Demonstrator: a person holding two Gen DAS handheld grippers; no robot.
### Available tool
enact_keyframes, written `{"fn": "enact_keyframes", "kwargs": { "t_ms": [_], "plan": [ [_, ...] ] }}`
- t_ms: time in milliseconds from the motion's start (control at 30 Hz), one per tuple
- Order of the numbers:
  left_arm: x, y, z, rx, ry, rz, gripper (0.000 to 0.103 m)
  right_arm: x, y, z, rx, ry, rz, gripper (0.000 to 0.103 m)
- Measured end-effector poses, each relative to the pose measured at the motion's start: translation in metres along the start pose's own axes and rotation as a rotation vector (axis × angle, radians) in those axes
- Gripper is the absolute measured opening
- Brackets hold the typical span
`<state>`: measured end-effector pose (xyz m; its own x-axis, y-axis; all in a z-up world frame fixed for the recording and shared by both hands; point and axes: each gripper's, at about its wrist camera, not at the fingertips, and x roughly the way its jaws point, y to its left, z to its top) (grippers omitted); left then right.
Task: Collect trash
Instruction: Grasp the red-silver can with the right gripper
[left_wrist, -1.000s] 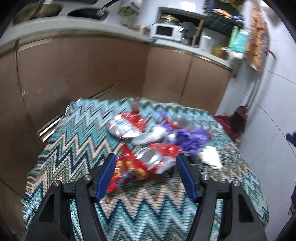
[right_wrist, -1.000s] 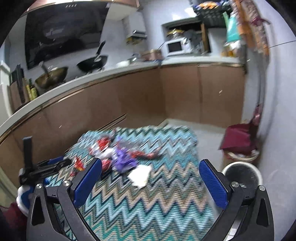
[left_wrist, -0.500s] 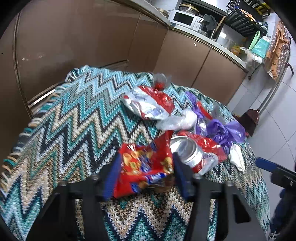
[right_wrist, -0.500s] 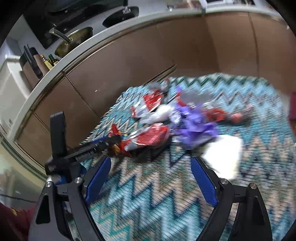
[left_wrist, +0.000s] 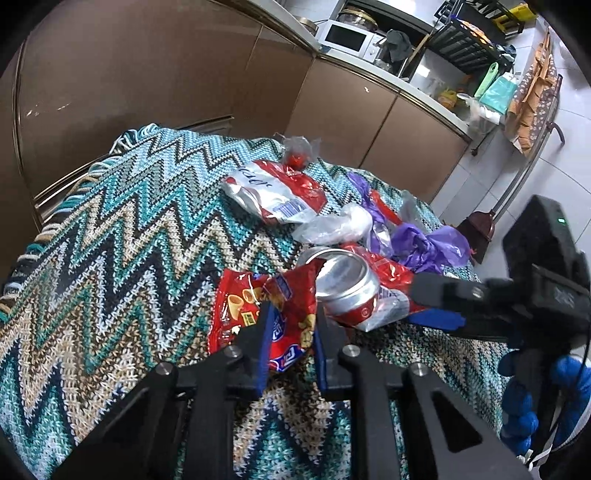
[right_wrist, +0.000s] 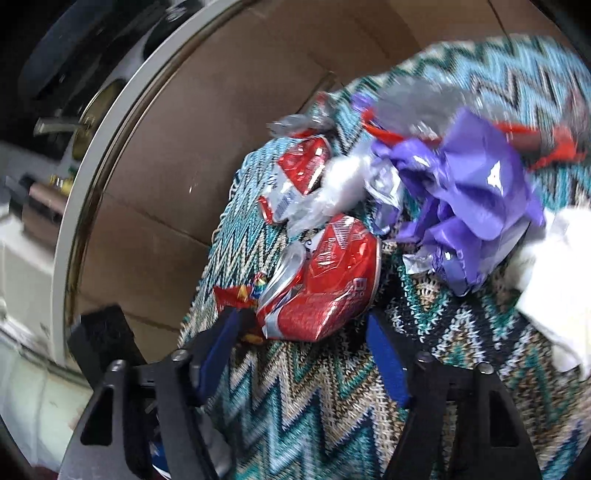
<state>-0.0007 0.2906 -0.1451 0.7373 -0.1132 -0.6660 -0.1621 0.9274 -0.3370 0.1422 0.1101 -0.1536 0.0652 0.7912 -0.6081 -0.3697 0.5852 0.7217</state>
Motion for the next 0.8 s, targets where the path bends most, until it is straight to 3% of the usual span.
{"fn": "enact_keyframes", "kwargs": {
  "t_ms": [167,267,400,800],
  "plan": [
    [0.000,0.001,-0.001,-0.002,0.000,-0.024,0.017,0.011,-0.020,0.006,0.144,-0.009,0.048,0.046],
    [-0.003,-0.002,-0.003,0.011,-0.007,-0.024,0.013,0.012,-0.025,0.006,0.170,-0.018,0.073,0.040],
    [-0.009,-0.005,-0.003,0.011,-0.022,-0.013,0.008,0.001,-0.022,0.003,0.135,-0.045,0.072,0.036],
    [-0.059,-0.016,-0.001,-0.022,-0.087,-0.015,0.004,-0.093,-0.015,-0.027,-0.008,-0.138,0.066,0.033]
  ]
}}
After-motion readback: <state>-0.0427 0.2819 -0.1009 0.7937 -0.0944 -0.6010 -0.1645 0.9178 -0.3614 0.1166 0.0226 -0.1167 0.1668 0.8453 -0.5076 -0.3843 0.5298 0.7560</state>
